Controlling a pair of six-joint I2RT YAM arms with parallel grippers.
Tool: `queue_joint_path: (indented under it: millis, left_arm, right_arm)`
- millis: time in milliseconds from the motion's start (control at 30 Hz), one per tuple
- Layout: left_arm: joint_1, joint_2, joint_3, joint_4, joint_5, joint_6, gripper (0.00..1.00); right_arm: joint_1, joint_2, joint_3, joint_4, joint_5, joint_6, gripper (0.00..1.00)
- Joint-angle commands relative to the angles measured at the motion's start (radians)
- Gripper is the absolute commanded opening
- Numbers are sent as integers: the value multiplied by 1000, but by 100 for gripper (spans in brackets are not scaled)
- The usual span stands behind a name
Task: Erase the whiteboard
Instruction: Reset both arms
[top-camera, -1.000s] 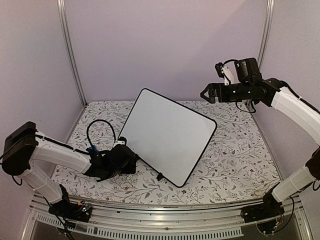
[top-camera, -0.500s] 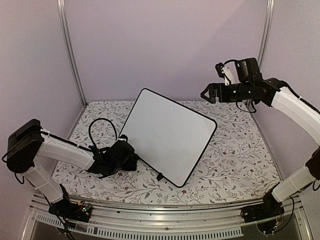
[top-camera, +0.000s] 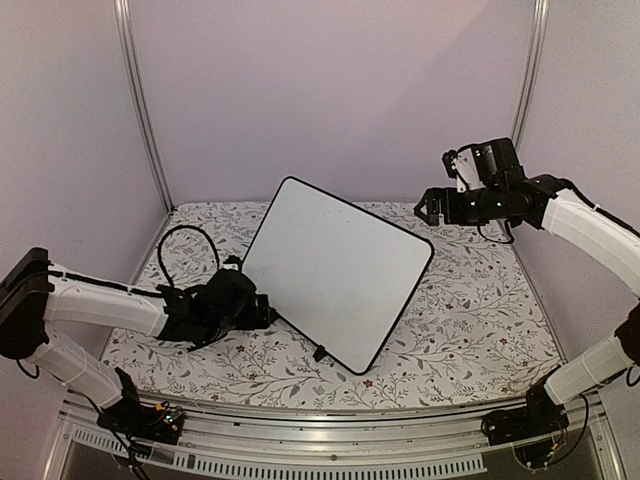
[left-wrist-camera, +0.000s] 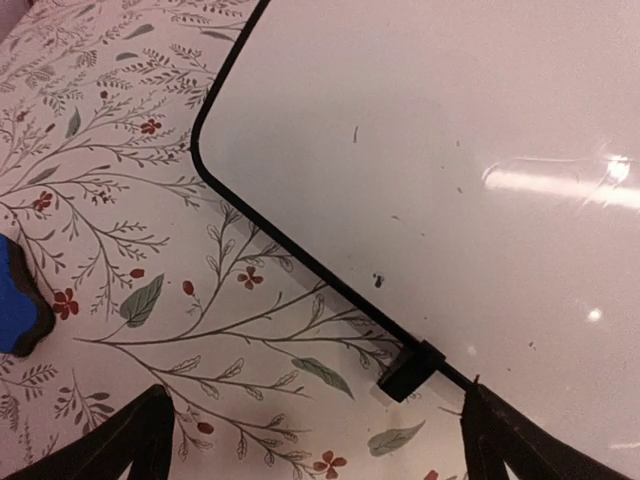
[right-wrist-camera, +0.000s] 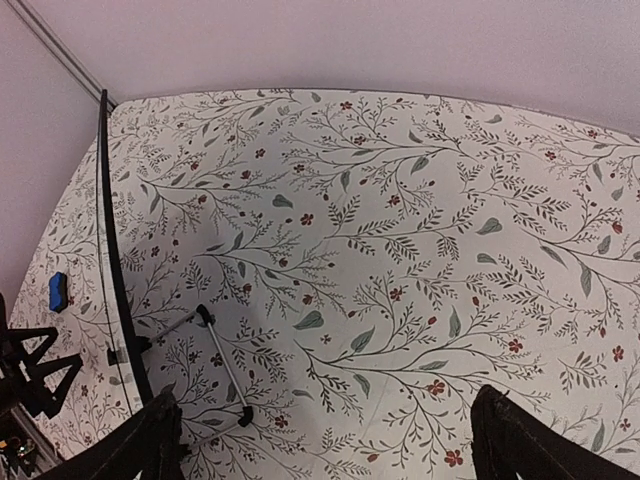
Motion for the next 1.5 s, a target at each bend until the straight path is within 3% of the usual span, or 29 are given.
queue_joint_path:
  millis: [0, 567, 700, 967, 1033, 1167, 1467]
  left_arm:
    - [30, -138, 5, -96, -30, 9, 100]
    - [197, -636, -44, -296, 39, 149, 100]
    - [207, -713, -24, -367, -25, 139, 100]
    - [207, -868, -23, -608, -297, -17, 100]
    - [206, -942, -46, -578, -305, 12, 100]
    - [206, -1101, -88, -441, -202, 215, 100]
    - [205, -1071, -58, -497, -245, 206, 100]
  right_arm:
    - [-17, -92, -87, 75, 56, 31, 99]
    - [-25, -351, -424, 169, 119, 39, 99]
    - [-25, -435, -487, 186, 122, 4, 99]
    - [-25, -622, -596, 220, 249, 57, 99]
    - [-25, -644, -602, 217, 265, 62, 99]
    - [-25, -653, -601, 191, 248, 75, 99]
    - [-25, -660, -621, 174, 266, 122, 99]
